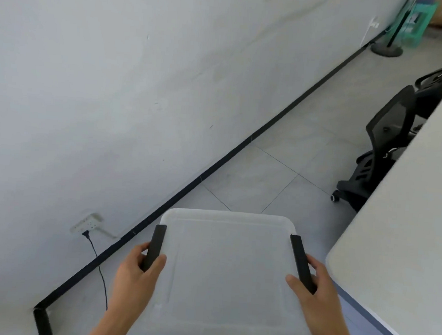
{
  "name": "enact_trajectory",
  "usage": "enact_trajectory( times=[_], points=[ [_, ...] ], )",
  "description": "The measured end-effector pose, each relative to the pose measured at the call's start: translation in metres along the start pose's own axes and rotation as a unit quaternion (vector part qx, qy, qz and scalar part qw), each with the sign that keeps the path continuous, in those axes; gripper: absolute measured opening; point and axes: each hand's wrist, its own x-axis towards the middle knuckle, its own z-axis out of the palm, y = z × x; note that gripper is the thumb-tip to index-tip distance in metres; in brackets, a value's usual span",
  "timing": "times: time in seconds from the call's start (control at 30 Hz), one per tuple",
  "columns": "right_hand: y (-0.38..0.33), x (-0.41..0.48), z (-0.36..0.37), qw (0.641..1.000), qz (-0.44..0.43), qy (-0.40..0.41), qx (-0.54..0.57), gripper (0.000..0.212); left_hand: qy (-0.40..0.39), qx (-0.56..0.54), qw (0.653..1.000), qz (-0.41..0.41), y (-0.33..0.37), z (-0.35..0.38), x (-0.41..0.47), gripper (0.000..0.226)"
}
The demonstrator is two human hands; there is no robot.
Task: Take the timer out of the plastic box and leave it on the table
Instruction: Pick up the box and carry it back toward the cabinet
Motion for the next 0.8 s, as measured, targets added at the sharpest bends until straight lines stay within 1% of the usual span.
enact_trajectory(
  times=[0.13,0.27,0.4,0.5,0.63,0.73,0.8],
  points=[
    [-0.032,0.052,-0.003,0.999,0.012,0.041,0.006,0.045,-0.036,-0.005,0.999,0.010,0.035,0.030,0.069,0.027],
    [-0.068,0.126,-0.010,0.996,0.026,0.084,0.028,0.046,-0.060,-0.014,0.998,0.027,0.087,0.073,0.148,0.025],
    [-0.113,0.208,-0.021,0.995,0.033,0.091,0.037,0.046,-0.076,-0.011,0.996,0.036,0.151,0.104,0.227,0.028],
    [-0.158,0.266,-0.034,0.994,0.020,0.094,0.044,0.045,-0.078,-0.008,0.995,0.055,0.200,0.121,0.286,0.032],
    [-0.212,0.335,-0.057,0.993,0.008,0.109,0.046,0.042,-0.087,-0.009,0.994,0.068,0.260,0.153,0.349,0.028],
    [-0.239,0.391,-0.070,0.991,0.015,0.120,0.061,0.041,-0.113,-0.018,0.991,0.075,0.300,0.191,0.402,0.028],
    [-0.247,0.434,-0.076,0.987,0.031,0.142,0.070,0.043,-0.136,-0.013,0.988,0.075,0.327,0.221,0.444,0.028]
  ],
)
